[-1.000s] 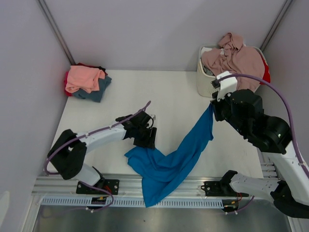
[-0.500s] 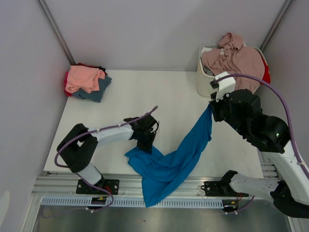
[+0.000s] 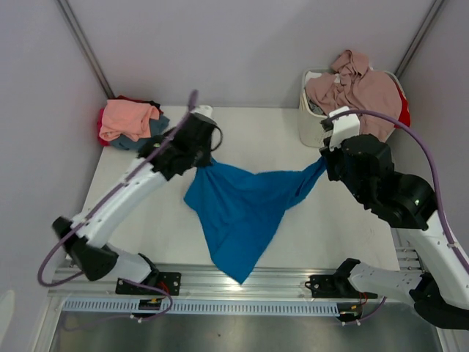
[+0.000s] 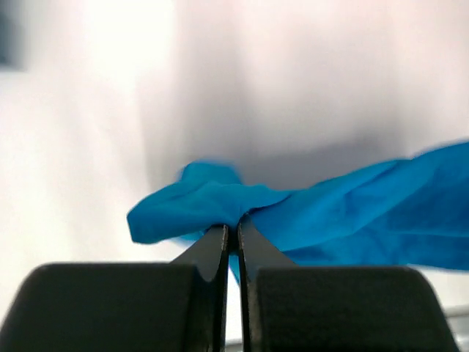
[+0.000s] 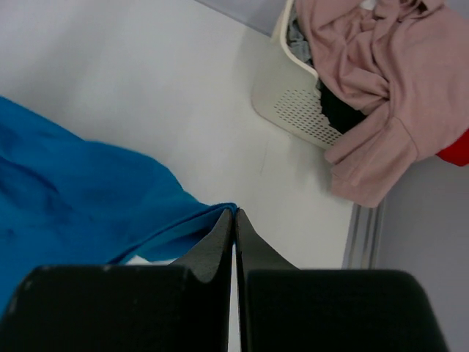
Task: Fold and stack the t-shirts
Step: Flatten out the tshirt
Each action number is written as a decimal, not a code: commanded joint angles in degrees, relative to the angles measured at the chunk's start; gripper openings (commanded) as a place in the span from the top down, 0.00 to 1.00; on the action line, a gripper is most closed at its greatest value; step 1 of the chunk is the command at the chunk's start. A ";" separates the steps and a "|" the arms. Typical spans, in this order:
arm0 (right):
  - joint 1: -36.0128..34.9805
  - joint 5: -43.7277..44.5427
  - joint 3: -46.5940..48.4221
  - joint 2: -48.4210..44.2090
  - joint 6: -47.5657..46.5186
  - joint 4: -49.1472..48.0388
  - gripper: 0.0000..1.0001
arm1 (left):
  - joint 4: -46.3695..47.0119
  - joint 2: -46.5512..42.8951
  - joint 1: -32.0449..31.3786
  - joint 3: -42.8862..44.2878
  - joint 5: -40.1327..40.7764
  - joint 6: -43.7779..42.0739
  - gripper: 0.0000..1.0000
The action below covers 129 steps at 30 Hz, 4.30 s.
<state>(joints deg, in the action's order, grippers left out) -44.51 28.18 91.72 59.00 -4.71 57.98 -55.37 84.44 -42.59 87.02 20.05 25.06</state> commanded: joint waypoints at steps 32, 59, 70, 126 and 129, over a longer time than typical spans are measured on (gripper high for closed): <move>4.52 17.35 -1.63 -5.74 -1.45 -15.96 1.00 | 0.53 -29.60 4.09 -7.75 5.79 -2.21 0.99; 4.61 14.45 -1.37 -3.46 -0.39 -16.67 1.00 | 22.77 -35.94 -14.31 -4.48 -2.96 -28.49 0.96; 4.70 11.89 -3.30 -2.05 0.49 -16.93 1.00 | 10.10 -8.87 -3.99 -11.17 16.86 -7.40 0.98; 5.93 9.17 -9.54 -1.52 3.83 -14.47 1.00 | 36.74 14.78 -38.44 -16.62 -15.04 -23.65 0.40; 5.93 9.34 -9.63 -1.26 3.92 -14.21 1.00 | 36.57 15.75 -39.06 -16.97 -16.97 -22.87 0.40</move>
<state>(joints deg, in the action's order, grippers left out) -38.76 36.21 82.08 58.22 -1.63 43.77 -19.33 99.66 -80.62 67.85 7.05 2.44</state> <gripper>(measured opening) 0.006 0.603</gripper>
